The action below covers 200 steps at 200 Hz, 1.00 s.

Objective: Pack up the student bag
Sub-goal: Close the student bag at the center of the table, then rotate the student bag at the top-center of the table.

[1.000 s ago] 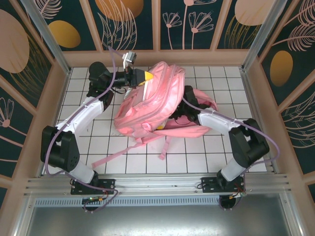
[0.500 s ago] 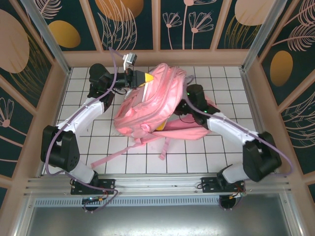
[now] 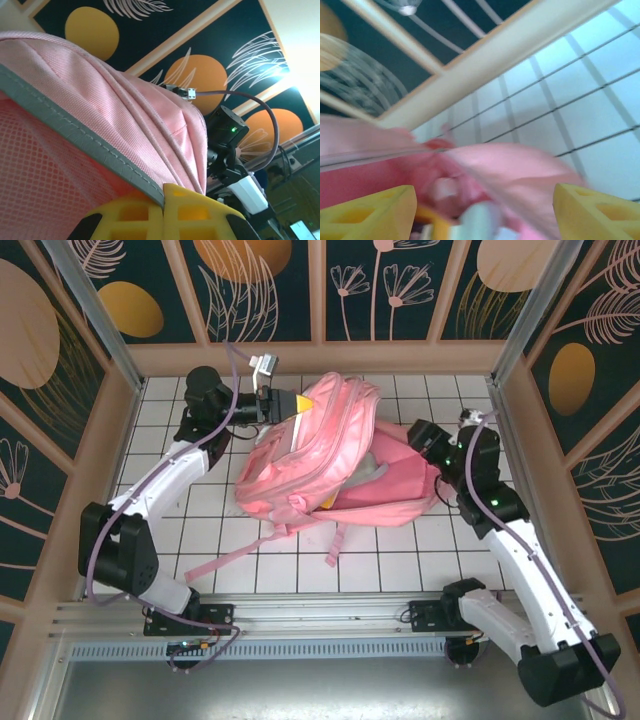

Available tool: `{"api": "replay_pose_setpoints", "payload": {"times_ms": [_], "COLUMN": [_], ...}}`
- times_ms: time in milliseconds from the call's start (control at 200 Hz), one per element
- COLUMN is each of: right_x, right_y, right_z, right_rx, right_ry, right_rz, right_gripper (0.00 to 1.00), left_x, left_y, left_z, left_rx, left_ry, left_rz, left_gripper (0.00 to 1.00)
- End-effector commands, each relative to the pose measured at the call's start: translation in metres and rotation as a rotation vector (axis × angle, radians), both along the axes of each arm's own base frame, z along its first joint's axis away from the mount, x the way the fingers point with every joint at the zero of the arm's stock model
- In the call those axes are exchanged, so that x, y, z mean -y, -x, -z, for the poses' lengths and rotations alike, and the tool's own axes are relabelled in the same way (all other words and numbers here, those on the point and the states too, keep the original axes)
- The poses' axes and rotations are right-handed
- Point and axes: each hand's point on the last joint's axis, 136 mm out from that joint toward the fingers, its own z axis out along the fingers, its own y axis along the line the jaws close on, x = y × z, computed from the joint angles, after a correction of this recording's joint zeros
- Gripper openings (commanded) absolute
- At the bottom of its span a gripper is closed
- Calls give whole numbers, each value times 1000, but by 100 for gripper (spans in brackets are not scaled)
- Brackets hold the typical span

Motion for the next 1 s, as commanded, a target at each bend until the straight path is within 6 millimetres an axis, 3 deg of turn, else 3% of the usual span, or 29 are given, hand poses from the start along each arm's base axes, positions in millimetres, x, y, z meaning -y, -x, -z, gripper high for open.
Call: {"api": "replay_pose_setpoints", "payload": {"times_ms": [0, 85, 185, 275, 315, 395, 505, 590, 690, 786, 996], "right_x": [30, 31, 22, 6, 4, 3, -6, -19, -38, -51, -50], "right_y": [5, 5, 8, 12, 13, 15, 21, 27, 30, 30, 25], "right_z": [76, 112, 150, 172, 178, 185, 193, 197, 200, 204, 216], "right_rx": [-226, -301, -355, -389, -399, -398, -417, -423, -429, -439, -457], "right_ry": [138, 45, -166, -326, -339, -354, -416, -450, -392, -329, -278], "right_rz": [77, 72, 17, -67, -73, -73, -105, -133, -176, -198, -185], "right_gripper": [74, 73, 69, 59, 49, 34, 20, 17, 17, 17, 17], "left_x": [-5, -1, 12, 28, 33, 35, 24, 9, -12, -40, -86], "left_y": [0, -3, -3, -3, -5, -14, -19, -12, 9, 32, 86], "left_z": [-21, -1, 45, 85, 98, 106, 106, 105, 119, 146, 195], "left_rx": [153, 108, -13, -72, -100, -130, -136, -144, -204, -282, -497], "left_ry": [-43, -129, -243, -340, -357, -350, -397, -432, -478, -567, -625], "left_rz": [-74, -107, -82, -83, -88, -136, -227, -299, -363, -447, -578], "left_gripper": [0, 0, 0, 0, 11, 32, 47, 53, 50, 45, 11]}}
